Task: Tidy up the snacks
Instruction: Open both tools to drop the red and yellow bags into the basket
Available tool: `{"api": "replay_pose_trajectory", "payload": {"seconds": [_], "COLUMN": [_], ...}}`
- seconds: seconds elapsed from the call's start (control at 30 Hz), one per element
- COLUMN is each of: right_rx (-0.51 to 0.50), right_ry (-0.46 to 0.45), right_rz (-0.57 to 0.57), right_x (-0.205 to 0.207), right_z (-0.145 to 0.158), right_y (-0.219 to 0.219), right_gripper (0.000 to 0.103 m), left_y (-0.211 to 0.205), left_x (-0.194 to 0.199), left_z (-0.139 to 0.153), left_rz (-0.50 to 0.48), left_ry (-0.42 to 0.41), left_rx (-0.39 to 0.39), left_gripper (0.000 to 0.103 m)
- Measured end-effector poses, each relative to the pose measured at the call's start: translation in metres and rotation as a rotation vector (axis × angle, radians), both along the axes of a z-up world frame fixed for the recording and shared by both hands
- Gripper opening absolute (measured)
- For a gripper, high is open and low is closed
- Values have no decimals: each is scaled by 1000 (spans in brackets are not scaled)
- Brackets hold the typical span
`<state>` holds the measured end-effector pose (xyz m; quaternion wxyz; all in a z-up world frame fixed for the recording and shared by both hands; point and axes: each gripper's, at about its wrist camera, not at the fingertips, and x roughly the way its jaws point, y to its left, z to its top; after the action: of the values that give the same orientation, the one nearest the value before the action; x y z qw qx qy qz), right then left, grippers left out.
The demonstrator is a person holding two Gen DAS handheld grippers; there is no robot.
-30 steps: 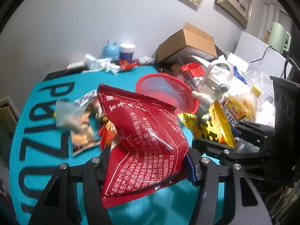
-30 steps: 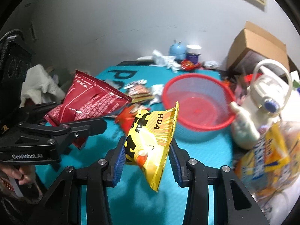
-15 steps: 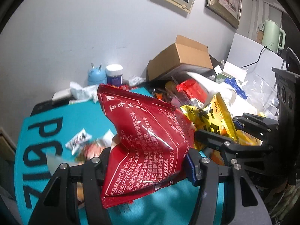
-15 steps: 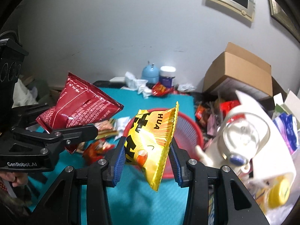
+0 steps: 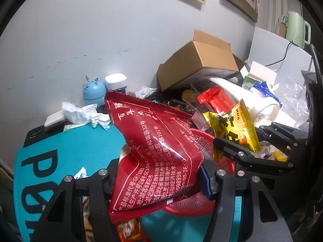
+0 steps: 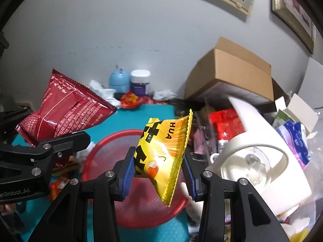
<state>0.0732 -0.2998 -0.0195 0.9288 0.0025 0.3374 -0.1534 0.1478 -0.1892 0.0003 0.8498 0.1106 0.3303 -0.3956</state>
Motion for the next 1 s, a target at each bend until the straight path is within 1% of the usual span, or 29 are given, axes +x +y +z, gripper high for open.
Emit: {"api": "replay_pose_trajectory", "payload": {"seconds": [0.07,0.23,0.37,0.5,0.57,0.6,0.63,0.67,0.8,1.0], "right_rx": [-2,-4,-16,-28,-36,-39,-41,-38,-30,-27], "right_ry": [12,44,56,66,63,64,65,62,50,25], "right_rz": [-21,-57,-57,-60,-66,-70,-73,-70,-66,-59], "right_x": [6,14,16,15,13,13,12,10,3,-8], "right_z": [-6,-19,-23,-23,-21,-21,-20,-20,-15,-3], "right_y": [-5,-14,-12,-8,-7,-7,-6,-6,-5,-2], "right_gripper": [43,43,44,54,60,66,70,70,70,70], "left_y": [-10,-22,-27,-29,-28,-28,-26,-25,-22,-12], "left_x": [6,21,27,32,35,36,36,35,29,17], "left_z": [-10,-29,-36,-41,-42,-43,-43,-41,-32,-12], "left_rz": [-2,-4,18,47,59,65,70,72,69,72], "left_ry": [-5,31,21,43,61,65,65,62,32,11], "left_rx": [29,60,95,129,146,152,155,152,150,122], "left_gripper": [58,58,59,63,65,68,69,71,71,71]}}
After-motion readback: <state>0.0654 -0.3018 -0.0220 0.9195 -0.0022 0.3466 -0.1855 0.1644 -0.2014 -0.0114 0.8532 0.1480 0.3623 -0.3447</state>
